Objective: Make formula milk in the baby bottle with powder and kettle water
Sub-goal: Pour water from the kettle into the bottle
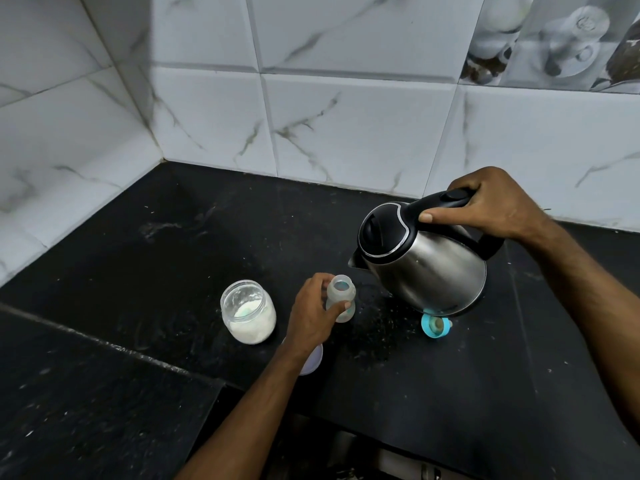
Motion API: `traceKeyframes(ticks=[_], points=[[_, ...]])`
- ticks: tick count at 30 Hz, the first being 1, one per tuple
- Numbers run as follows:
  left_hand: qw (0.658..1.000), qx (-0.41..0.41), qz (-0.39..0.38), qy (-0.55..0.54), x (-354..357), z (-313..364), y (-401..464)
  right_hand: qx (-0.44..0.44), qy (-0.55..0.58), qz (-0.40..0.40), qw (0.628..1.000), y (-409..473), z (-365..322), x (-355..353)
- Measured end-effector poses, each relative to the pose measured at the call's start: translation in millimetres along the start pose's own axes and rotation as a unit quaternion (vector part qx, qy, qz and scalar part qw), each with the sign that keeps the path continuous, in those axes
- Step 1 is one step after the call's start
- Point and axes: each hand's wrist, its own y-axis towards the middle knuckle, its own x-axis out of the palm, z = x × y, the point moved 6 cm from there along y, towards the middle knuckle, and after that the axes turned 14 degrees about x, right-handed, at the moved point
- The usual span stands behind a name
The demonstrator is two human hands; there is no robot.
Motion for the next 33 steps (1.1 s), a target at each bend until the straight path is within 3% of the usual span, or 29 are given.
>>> traceKeyframes(ticks=[33], points=[[1.0, 0.004, -0.004, 0.01, -0.9, 1.3, -0.5, 0.007, -0.037, -0.003, 0.999, 9.3, -6.9, 8.3]])
